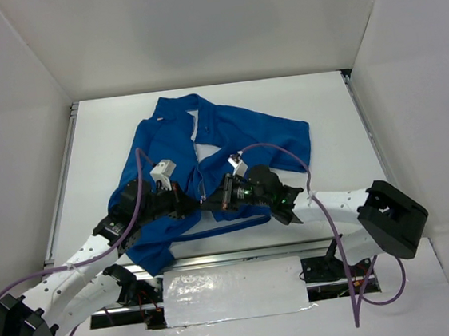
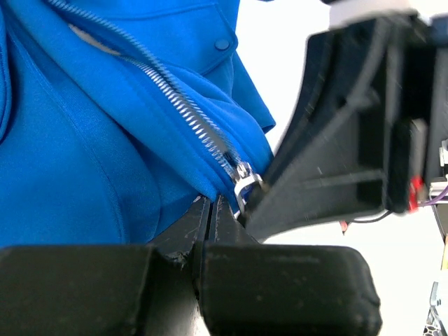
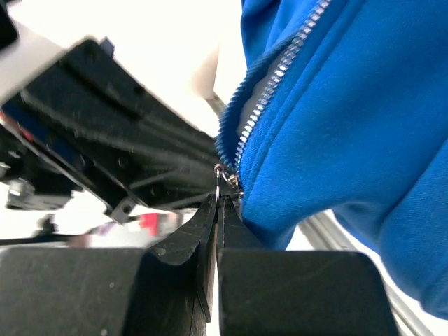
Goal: Zip up the jacket
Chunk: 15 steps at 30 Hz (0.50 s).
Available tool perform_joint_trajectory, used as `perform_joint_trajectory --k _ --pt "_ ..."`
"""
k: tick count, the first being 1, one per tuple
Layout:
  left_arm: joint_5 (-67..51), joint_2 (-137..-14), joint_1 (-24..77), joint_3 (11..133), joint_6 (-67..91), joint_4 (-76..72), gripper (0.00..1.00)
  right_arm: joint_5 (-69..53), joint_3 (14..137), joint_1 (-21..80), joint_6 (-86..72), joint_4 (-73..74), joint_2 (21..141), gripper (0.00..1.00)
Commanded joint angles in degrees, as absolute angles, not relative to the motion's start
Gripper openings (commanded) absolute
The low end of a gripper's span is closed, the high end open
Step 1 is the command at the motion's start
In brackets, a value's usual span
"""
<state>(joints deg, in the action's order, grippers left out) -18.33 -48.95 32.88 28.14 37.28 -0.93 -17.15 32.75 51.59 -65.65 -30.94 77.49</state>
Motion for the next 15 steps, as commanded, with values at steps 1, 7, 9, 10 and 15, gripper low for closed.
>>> perform_joint_trajectory --k 1,7,9,10,15 --pt "-22.0 -47.6 33.1 28.7 36.3 -3.3 0.0 -26.3 33.6 48.5 -72.8 -42.4 79.3 0.0" --pt "-23.4 -47.6 33.2 27.9 36.6 -3.0 0.0 -32.5 35.0 44.6 -77.3 -45.6 80.9 0.0" --pt "-22.9 -47.6 33.4 27.7 36.5 -2.4 0.0 -34.6 36.6 43.9 -79.2 -45.4 81.6 0.0" --pt "-22.7 -47.7 33.7 27.8 36.4 -2.2 0.0 -37.5 37.3 43.8 -80.0 -45.4 82.1 0.0" --pt "-22.5 -48.0 34.5 28.1 35.9 -1.7 0.0 -41.2 38.2 43.2 -86.3 -48.8 85.1 0.0"
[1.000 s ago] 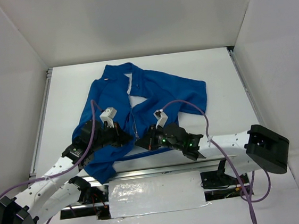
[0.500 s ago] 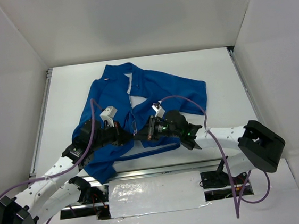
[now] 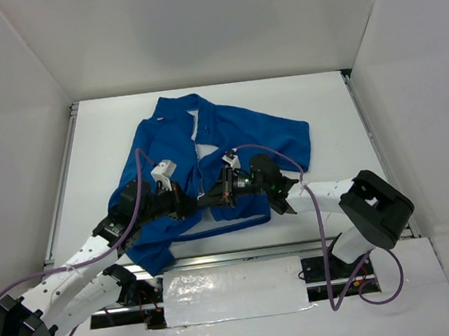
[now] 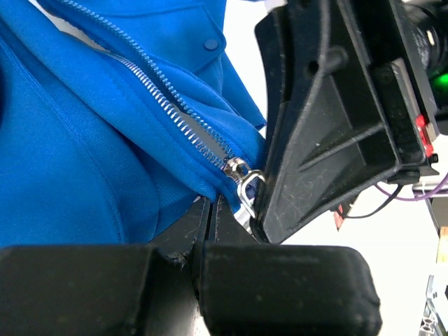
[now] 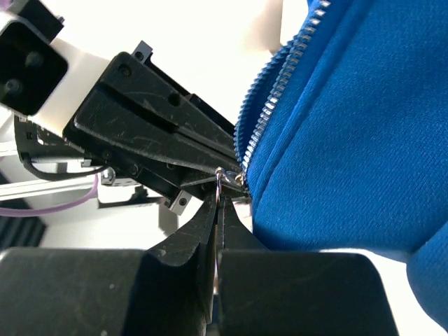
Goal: Zip up the jacket
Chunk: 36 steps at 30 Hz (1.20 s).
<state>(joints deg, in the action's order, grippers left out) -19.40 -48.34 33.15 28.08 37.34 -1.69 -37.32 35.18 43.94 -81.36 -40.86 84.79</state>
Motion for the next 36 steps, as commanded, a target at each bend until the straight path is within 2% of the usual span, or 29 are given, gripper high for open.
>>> perform_joint_trajectory --k 1,11,20,23,29,32,33,36 --pt "-22.7 -48.1 34.7 28.2 35.9 -1.9 0.0 -41.0 38.5 42.9 -85.8 -47.5 85.2 0.0" --pt "-22.8 -47.8 36.1 27.6 36.3 -0.9 0.0 -36.9 45.1 36.9 -80.7 -35.4 86.8 0.0" --pt "-20.0 -46.0 37.2 25.3 37.6 0.7 0.0 -31.2 56.0 31.0 -76.8 -26.8 94.7 0.0" --pt "-18.6 -46.1 37.4 24.6 37.7 2.2 0.0 -31.6 64.6 27.9 -75.2 -23.5 101.7 0.0" --pt "-16.3 -45.0 38.4 24.3 38.1 3.8 0.0 -29.4 96.5 22.1 -66.8 -7.6 119.6 0.0" --pt "-14.6 -44.6 39.0 24.1 38.1 5.1 0.0 -30.0 107.3 18.7 -65.8 -2.3 126.8 0.0" --pt "-13.5 -44.5 38.9 23.8 38.1 5.4 0.0 -30.4 114.4 17.2 -65.4 -0.5 128.1 0.0" --pt "-9.3 -44.4 39.5 22.9 38.7 6.7 0.0 -33.1 123.2 15.3 -65.2 0.2 129.8 0.0"
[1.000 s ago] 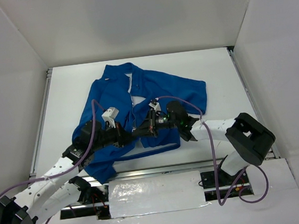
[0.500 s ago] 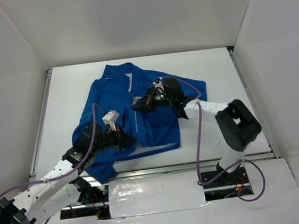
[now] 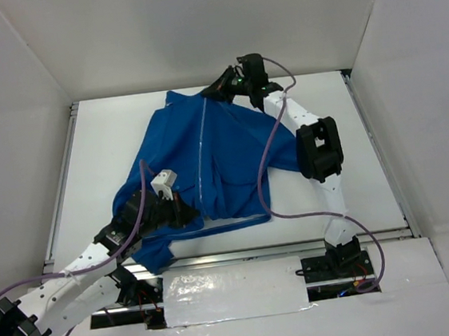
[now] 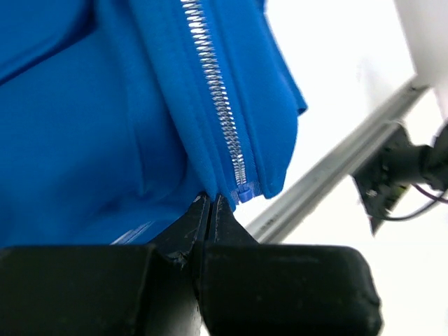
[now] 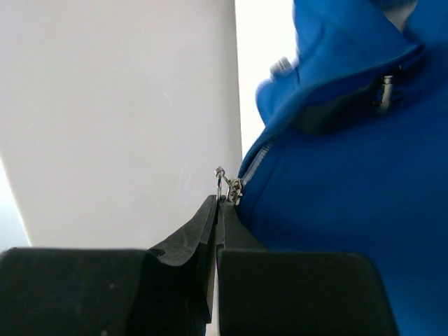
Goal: Zip up the jacket
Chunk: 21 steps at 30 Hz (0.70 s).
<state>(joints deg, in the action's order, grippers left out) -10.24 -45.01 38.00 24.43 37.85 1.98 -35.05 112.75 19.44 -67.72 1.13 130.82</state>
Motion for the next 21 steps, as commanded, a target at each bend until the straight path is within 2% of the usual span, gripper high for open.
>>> perform_joint_trajectory --k 1,5,12,21 --pt "-8.2 -44.3 39.5 22.2 38.9 7.5 0.0 -33.7 125.0 14.2 -64.8 0.2 129.6 0.0" --pt "-1.2 -43.2 39.8 20.4 40.3 9.4 0.0 -37.4 138.7 12.0 -61.7 4.8 129.5 0.0" --pt "11.1 -40.9 40.0 17.7 47.4 13.8 0.0 -41.7 136.2 8.4 -61.1 2.1 122.4 0.0" --pt "17.0 -42.7 40.8 18.5 54.1 19.2 0.0 -44.8 141.2 4.0 -64.0 2.7 120.9 0.0"
